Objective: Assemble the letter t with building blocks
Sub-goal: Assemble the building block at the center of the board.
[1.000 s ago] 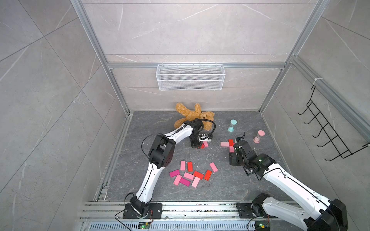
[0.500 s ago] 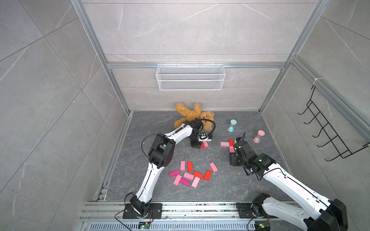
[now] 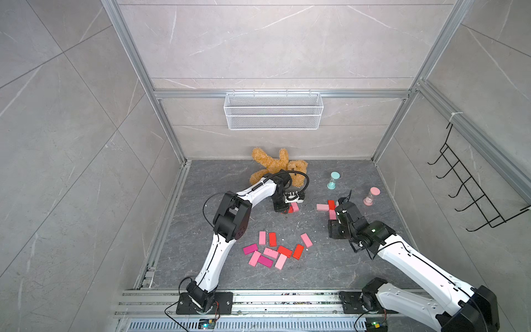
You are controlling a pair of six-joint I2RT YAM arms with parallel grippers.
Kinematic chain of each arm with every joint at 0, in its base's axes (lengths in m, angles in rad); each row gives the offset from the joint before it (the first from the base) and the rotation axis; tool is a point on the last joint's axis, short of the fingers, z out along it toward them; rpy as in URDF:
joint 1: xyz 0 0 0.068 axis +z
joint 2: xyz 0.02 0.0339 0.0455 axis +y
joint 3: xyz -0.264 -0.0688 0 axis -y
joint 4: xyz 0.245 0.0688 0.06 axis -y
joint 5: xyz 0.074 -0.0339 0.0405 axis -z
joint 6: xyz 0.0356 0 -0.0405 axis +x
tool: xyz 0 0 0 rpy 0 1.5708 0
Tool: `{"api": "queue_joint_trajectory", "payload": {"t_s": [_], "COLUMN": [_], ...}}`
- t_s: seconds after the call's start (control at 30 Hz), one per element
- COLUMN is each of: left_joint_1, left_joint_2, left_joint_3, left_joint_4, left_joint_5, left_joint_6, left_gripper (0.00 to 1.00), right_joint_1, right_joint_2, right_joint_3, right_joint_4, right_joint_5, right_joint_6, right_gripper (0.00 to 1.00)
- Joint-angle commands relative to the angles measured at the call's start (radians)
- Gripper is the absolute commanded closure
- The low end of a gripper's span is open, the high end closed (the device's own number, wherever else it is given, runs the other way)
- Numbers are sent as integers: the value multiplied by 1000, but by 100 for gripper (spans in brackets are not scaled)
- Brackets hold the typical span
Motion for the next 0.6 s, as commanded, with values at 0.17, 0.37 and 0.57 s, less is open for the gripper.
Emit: {"api": "queue_joint_trajectory", "payload": {"t_s": [0.17, 0.37, 0.57], "left_joint_1": [25, 27, 27], "left_joint_2": [30, -10, -88], "left_joint_3": [-25, -56, -84], "left_joint_4": [51, 78, 73], "left_joint_5": [-64, -40, 8], "left_joint_6": [2, -1, -7], "left_gripper": [53, 43, 42], "right_joint_1": [-4, -4, -2], "right_joint_2": [32, 43, 70], "right_joint_3": [-2, -8, -4], "right_joint_4": [28, 51, 54], "right_joint_5": [-152, -208, -279], "right_joint_6": [-52, -50, -75], "right_gripper": [33, 32, 32]}}
